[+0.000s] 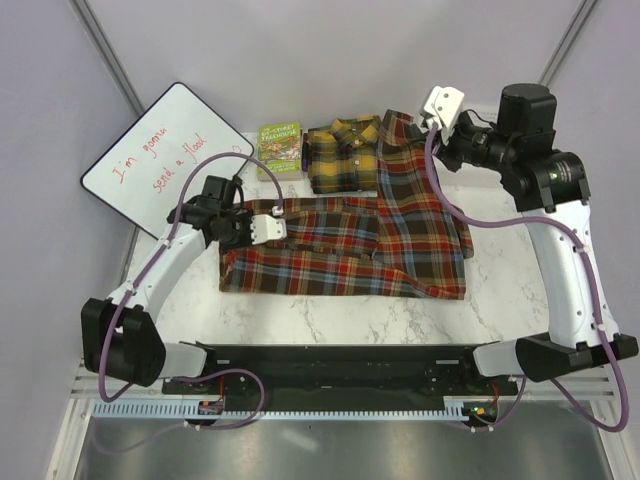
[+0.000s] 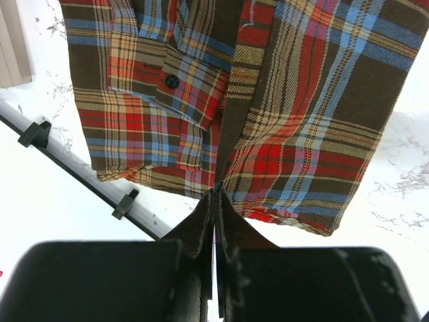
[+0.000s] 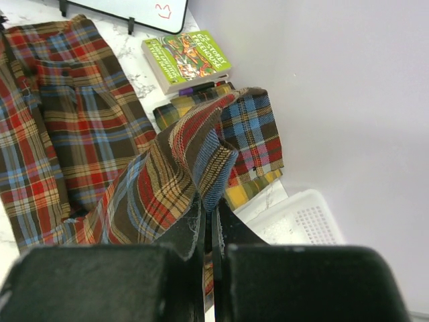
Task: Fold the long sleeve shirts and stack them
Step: Fold the shirt
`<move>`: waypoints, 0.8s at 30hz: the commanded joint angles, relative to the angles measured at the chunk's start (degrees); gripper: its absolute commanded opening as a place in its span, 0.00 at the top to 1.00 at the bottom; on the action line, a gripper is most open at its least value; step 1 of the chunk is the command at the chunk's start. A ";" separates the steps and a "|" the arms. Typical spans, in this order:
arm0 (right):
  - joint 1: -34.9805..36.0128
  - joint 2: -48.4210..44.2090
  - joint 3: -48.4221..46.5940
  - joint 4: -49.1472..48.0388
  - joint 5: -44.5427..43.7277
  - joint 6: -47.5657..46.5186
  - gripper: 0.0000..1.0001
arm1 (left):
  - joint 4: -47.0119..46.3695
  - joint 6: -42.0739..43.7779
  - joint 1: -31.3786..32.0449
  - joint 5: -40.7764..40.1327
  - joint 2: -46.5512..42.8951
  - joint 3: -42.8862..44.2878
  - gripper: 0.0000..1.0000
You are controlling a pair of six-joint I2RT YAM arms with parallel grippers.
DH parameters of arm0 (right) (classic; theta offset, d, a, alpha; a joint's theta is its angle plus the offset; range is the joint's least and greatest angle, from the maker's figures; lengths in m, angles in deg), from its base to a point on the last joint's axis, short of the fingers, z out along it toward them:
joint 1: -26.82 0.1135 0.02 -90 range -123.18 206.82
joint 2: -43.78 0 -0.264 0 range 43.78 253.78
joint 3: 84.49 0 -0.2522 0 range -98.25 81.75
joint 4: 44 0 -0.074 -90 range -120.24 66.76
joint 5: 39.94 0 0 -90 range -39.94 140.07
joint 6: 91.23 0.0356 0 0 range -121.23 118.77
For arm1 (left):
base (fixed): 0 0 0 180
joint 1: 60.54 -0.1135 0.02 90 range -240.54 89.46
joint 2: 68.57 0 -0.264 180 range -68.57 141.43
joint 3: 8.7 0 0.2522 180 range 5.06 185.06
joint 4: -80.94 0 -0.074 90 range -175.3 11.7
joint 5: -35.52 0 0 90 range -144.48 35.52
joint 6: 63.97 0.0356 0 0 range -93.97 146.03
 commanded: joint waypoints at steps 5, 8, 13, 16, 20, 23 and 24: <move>-0.91 4.46 -1.42 -8.73 1.83 -2.60 1.00 | -4.20 2.77 -1.45 1.67 2.52 2.29 0.98; -1.00 6.39 -2.65 -9.87 1.93 -3.22 1.00 | -4.99 2.69 -2.33 1.23 3.22 2.82 0.98; -0.91 8.07 -2.74 -13.03 2.45 -3.48 1.00 | -5.96 2.42 -2.95 1.14 4.19 3.26 0.98; -0.91 8.69 -2.47 -13.65 3.33 -3.48 1.00 | -6.22 2.51 -3.21 0.96 4.81 2.91 0.98; -1.00 8.95 -1.16 -15.41 3.24 -3.40 1.00 | -6.66 2.60 -3.56 0.61 5.42 2.29 0.98; -0.91 9.21 -0.89 -17.16 3.33 -3.04 1.00 | -7.36 2.51 -3.65 0.44 5.95 1.94 0.98; -0.91 9.21 -0.80 -17.43 3.24 -2.96 1.00 | -7.62 2.42 -3.74 0.26 6.04 1.94 0.98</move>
